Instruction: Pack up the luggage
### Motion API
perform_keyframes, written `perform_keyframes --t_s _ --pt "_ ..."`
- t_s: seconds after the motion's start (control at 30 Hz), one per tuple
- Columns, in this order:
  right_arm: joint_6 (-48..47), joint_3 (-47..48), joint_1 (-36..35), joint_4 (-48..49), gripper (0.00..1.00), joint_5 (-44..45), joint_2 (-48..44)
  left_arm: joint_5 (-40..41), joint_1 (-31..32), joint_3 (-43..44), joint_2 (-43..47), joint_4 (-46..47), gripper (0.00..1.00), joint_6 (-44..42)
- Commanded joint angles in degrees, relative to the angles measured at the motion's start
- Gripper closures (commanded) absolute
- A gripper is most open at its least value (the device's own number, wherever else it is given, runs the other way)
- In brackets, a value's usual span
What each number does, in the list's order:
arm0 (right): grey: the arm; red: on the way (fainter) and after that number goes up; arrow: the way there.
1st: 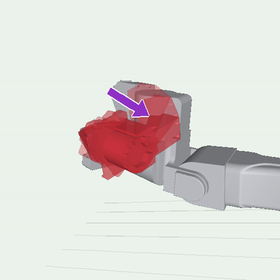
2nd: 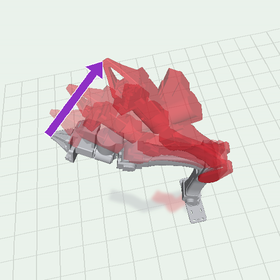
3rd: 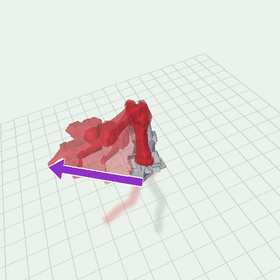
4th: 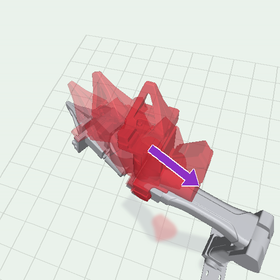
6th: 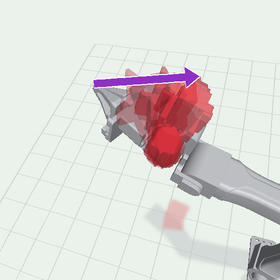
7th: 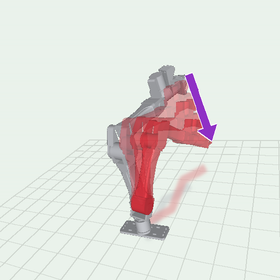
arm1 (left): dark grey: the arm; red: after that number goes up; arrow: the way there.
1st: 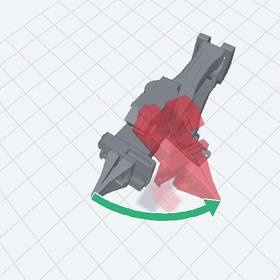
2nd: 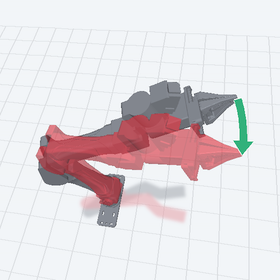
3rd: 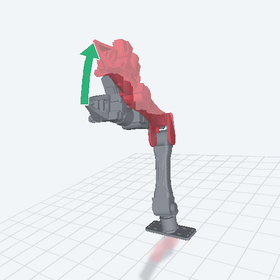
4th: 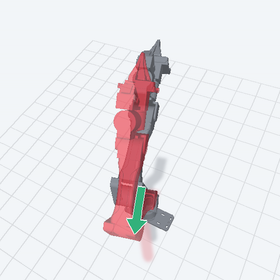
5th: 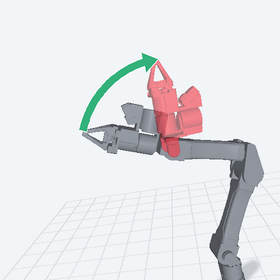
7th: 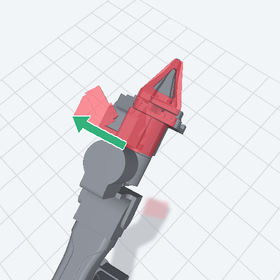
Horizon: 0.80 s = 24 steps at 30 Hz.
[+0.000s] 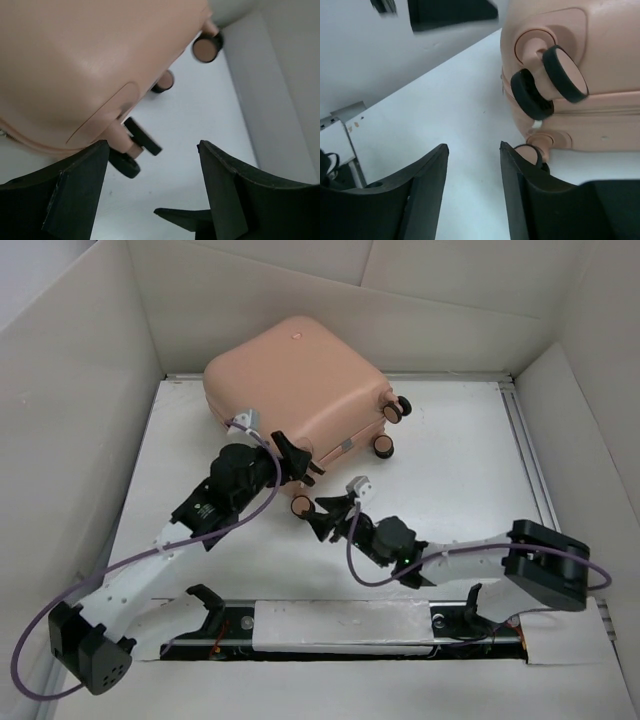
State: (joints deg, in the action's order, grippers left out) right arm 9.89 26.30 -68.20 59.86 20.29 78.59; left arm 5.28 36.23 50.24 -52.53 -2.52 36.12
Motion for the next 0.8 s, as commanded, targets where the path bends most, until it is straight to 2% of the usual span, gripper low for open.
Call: perform_keyframes --t_s 0.0,0.1,0.13,0.37,0.5,0.63,0.77 --pt "0.13 6.63 3.16 2.54 0.47 -2.62 6.47 2.81 -0.1 -2.34 -2.74 1.03 0.31 0.62" --pt "1.7 9.81 7.55 4.38 0.47 -8.31 13.51 2.81 -0.1 -0.41 -5.46 -0.29 0.3 0.62" --pt "1.71 10.51 8.43 7.79 0.47 -9.56 16.39 2.81 -0.1 0.29 -5.47 -0.29 0.3 0.62" --pt "4.25 10.52 13.18 17.83 0.45 -16.24 23.54 2.19 -0.1 0.3 -6.62 1.38 0.29 0.09" --pt "5.49 12.19 15.03 20.91 0.45 -18.8 26.78 0.7 -0.1 -0.93 -7.14 2.96 0.4 0.09" --pt "6.63 13.51 15.65 22.85 0.45 -20.11 28.99 0.17 -0.1 -1.46 -7.67 4.19 0.42 0.62" --pt "9.26 14.82 17.57 26.28 0.51 -21.26 31.36 -0.53 -0.1 -1.99 -8.81 5.86 0.5 0.62"
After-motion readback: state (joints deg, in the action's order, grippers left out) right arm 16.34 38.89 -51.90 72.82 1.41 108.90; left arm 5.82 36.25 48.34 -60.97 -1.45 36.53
